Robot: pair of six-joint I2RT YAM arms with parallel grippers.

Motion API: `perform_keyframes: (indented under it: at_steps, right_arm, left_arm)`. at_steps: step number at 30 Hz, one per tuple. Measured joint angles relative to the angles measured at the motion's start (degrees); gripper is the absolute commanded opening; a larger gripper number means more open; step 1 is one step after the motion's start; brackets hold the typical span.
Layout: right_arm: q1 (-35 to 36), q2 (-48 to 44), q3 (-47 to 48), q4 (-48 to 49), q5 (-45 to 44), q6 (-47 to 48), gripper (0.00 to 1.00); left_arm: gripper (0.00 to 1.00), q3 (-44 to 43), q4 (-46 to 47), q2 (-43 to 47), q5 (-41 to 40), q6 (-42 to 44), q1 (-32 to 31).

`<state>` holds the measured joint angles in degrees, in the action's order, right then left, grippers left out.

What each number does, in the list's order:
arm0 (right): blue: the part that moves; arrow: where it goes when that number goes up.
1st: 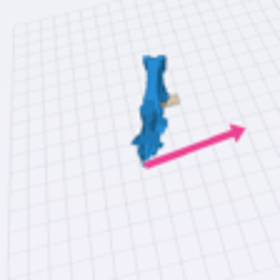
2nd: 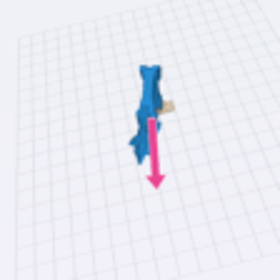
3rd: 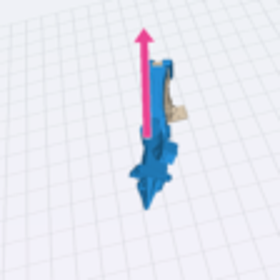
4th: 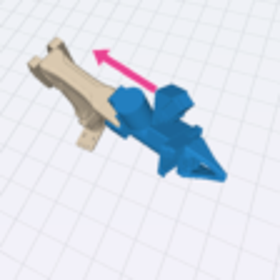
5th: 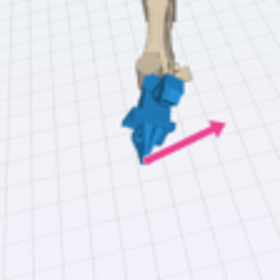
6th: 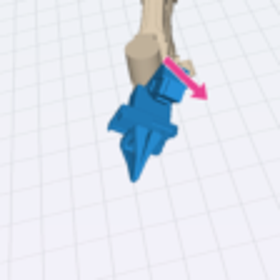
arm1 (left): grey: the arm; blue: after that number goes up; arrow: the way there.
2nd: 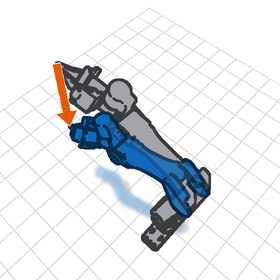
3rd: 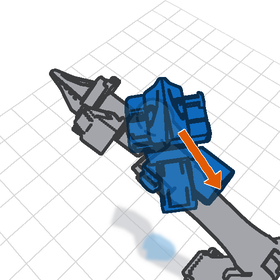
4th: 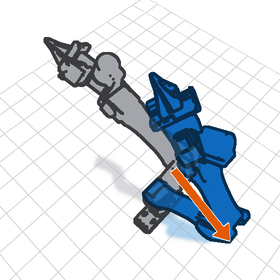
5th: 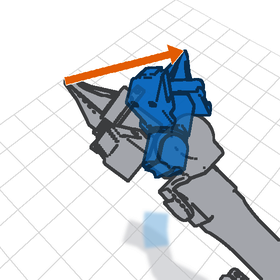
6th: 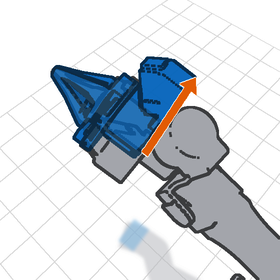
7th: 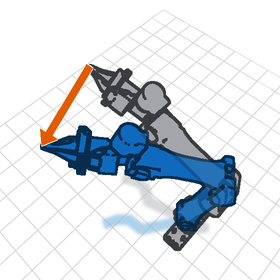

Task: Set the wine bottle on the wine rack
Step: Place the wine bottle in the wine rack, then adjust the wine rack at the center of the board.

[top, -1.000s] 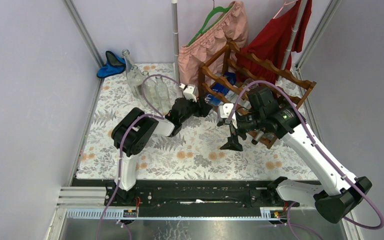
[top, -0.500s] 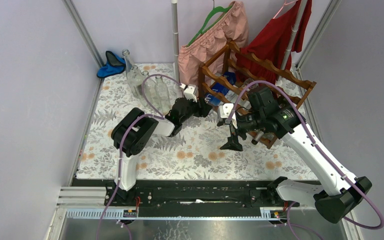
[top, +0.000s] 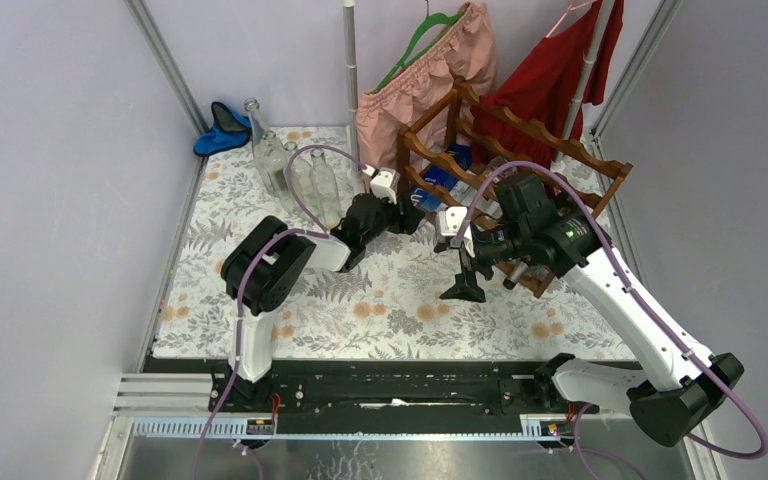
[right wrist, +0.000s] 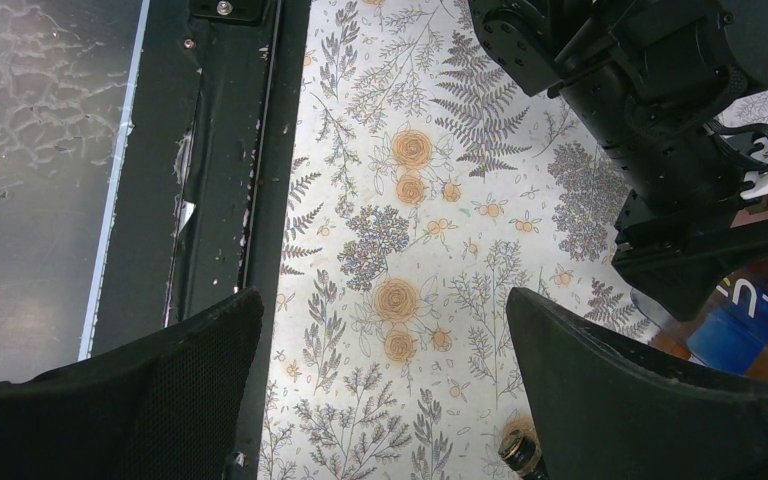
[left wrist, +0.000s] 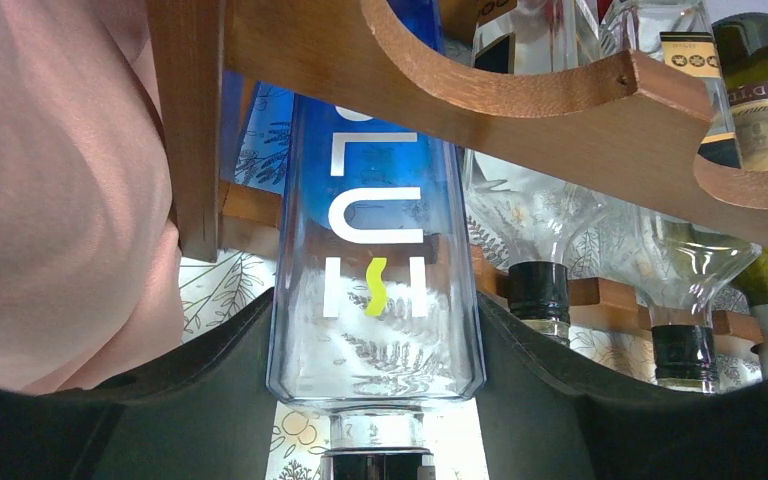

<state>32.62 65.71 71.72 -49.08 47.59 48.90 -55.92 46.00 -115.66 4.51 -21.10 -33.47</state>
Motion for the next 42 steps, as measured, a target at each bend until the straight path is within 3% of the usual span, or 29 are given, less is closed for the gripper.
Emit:
perform_keyframes:
  at_steps: [15,23,33,42]
  right_arm:
    - [0.00,0.00,0.00,-0.04,-0.02,0.17,1.00]
    - [0.00,0.00,0.00,-0.07,-0.02,0.20,1.00]
    - [0.00,0.00,0.00,-0.13,0.00,0.20,1.00]
    - [0.00,0.00,0.00,-0.44,0.00,0.20,1.00]
  left_arm:
    - [0.00,-2.73,-2.14,-0.83,0.33,2.62,-0.17]
    - [0.00,2.47,2.51,0.35,1.44,6.95,-0.39]
    - [0.00,-0.17,-2.82,0.92,1.99,15.30,-0.66]
    - [0.00,-3.69,-6.25,0.22,1.99,17.59,-0.87]
